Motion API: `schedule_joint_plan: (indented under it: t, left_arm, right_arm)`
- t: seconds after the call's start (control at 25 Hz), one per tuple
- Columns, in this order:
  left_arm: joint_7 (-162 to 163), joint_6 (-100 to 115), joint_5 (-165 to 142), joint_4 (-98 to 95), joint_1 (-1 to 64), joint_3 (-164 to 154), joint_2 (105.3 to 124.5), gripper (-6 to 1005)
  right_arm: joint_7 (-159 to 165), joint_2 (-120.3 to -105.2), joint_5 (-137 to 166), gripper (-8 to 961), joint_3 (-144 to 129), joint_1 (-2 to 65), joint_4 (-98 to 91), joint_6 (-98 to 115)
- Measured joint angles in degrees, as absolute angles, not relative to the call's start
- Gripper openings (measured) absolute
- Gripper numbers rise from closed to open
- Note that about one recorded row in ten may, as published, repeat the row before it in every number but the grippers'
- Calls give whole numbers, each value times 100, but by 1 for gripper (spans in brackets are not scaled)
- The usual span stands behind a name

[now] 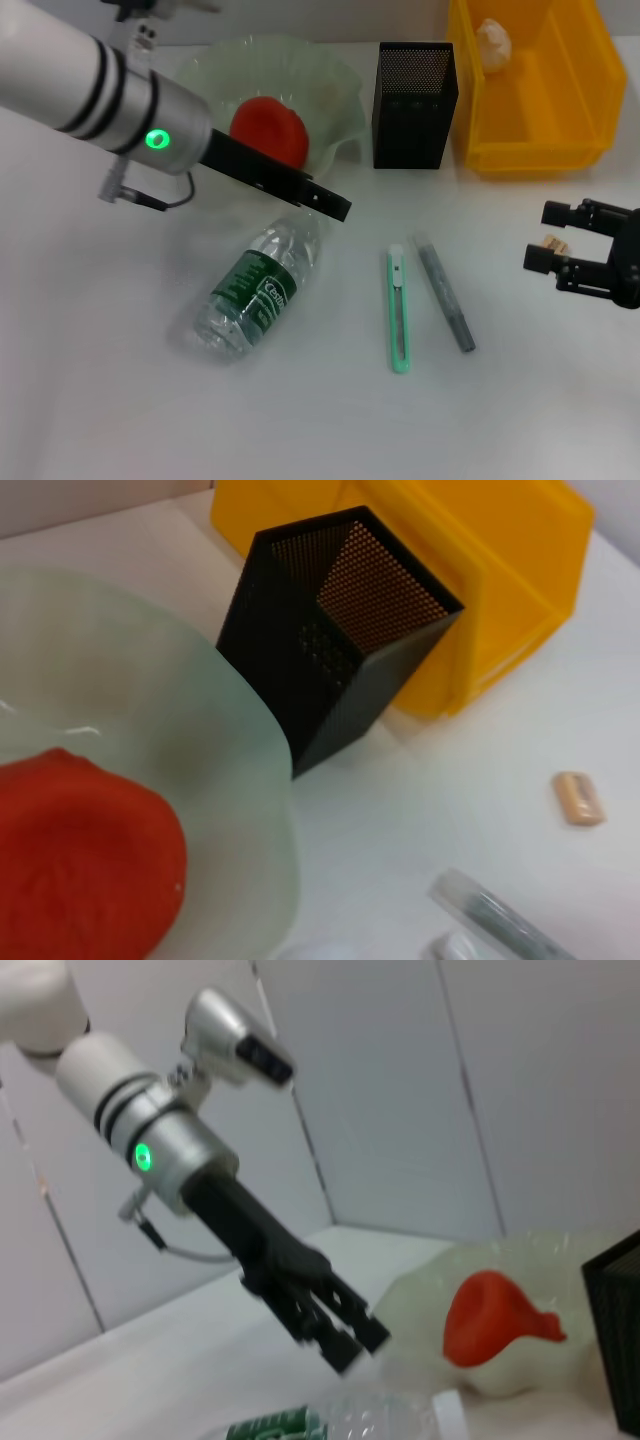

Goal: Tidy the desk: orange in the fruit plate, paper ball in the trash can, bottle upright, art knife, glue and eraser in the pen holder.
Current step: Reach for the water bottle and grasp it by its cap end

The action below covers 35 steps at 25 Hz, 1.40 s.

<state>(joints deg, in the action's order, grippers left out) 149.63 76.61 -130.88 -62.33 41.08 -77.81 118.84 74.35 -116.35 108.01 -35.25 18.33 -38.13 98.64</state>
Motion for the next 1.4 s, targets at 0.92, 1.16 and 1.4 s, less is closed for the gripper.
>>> schedule_joint_plan:
  t: [0.92,1.16,1.4]
  left_arm:
    - [15420,6074,-13412,-5448,4367,-9231,11918,681]
    - [15424,5906,-13393,-5313,4362,-9392,11918,675]
    - [15428,5784,-13367,-5307,4358,-9517,11918,668]
  right_arm:
    - [7120,-11643,10796,750,-3247,1760,-3403,9914]
    - [7080,-11669,10823,749,-3243,1773,-3393,9903]
    - [6977,-11651,10813,749,-3242,1818,-3216,9902]
